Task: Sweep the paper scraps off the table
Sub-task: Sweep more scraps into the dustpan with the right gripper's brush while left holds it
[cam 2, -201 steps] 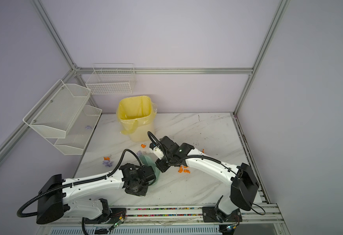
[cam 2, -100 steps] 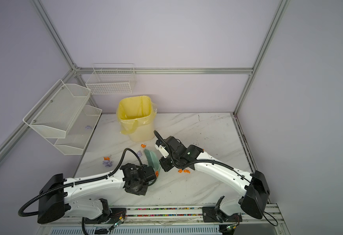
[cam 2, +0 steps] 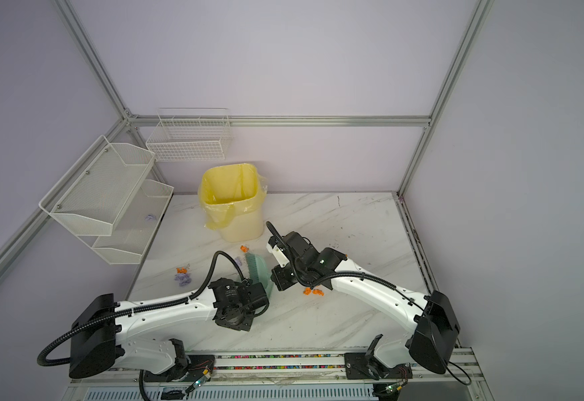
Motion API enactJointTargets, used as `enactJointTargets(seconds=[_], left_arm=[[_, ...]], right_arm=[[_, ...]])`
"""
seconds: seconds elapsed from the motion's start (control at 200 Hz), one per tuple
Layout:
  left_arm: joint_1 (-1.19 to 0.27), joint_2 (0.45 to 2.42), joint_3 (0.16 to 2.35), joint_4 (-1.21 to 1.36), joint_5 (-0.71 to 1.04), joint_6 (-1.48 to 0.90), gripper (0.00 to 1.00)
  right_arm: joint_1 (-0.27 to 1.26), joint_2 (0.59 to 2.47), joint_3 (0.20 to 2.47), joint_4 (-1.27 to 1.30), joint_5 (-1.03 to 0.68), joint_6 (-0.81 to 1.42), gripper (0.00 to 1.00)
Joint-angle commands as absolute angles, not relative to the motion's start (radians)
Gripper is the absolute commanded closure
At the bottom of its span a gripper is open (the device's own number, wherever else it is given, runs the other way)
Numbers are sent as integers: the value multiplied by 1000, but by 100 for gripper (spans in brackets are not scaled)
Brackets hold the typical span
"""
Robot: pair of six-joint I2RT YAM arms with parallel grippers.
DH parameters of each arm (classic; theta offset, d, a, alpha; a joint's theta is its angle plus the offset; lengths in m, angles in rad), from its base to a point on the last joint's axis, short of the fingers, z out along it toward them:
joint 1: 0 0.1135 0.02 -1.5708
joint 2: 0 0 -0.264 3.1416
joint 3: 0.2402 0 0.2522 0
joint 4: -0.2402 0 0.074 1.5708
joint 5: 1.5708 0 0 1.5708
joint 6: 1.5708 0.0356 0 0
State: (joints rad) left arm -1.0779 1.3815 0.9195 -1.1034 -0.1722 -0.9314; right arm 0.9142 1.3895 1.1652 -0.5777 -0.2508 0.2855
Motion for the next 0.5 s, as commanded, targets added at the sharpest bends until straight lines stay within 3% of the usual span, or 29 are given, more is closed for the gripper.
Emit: enactJointTargets(seconds=[0.0,0.495], left_arm=[[-1072,1348,1011,-1089,-206,-936,100],[-1066,1289,1063,-1068,-252,-940,100]], right_arm=[[900,1309,1127,-571,-216,324,100],[779,1126,1082,-630,-167,329,100]])
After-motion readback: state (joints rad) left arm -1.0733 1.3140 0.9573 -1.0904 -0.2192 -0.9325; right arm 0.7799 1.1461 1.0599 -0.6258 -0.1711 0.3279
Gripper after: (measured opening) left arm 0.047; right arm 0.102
